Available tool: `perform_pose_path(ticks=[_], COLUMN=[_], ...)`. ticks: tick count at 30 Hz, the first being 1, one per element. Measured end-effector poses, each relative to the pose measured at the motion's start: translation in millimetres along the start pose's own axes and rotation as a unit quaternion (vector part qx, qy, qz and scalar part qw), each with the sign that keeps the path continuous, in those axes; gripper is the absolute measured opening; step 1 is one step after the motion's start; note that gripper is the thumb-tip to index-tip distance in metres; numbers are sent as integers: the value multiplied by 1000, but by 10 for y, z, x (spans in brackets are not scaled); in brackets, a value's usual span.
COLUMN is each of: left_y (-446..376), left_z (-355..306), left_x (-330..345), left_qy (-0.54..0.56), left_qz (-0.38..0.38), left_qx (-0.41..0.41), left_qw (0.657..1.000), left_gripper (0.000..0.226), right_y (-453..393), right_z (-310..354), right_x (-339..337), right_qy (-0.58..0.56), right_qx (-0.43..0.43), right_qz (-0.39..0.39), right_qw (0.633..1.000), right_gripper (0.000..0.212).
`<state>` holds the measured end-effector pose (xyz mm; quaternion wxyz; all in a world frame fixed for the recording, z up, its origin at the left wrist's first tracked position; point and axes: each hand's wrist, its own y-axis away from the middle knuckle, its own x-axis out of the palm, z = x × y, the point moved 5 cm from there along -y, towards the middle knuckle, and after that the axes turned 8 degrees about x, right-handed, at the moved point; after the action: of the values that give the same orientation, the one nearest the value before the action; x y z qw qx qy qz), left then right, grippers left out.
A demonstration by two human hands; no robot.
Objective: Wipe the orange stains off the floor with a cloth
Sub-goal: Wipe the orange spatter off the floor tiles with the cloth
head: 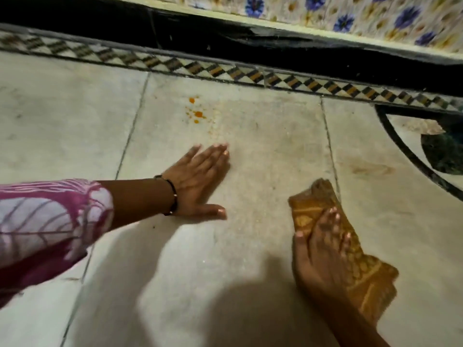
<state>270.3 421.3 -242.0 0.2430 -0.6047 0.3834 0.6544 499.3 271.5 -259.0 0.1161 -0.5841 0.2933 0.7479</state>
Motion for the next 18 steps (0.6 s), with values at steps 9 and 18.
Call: perform_pose_path(ticks=[9, 18], left_y=[685, 696], left_z=[898, 904], left_x=[421, 474], left_qy=[24, 84], left_qz=[1, -78], left_qx=[-206, -195], left_qw=[978, 974], left_gripper=[110, 108], right_y=[155, -1436], right_z=[1496, 1911], right_x=[249, -98], right_qy=[146, 137], right_qx=[-385, -270], right_qz=[15, -37], right_qw=[911, 952], right_gripper=[61, 65])
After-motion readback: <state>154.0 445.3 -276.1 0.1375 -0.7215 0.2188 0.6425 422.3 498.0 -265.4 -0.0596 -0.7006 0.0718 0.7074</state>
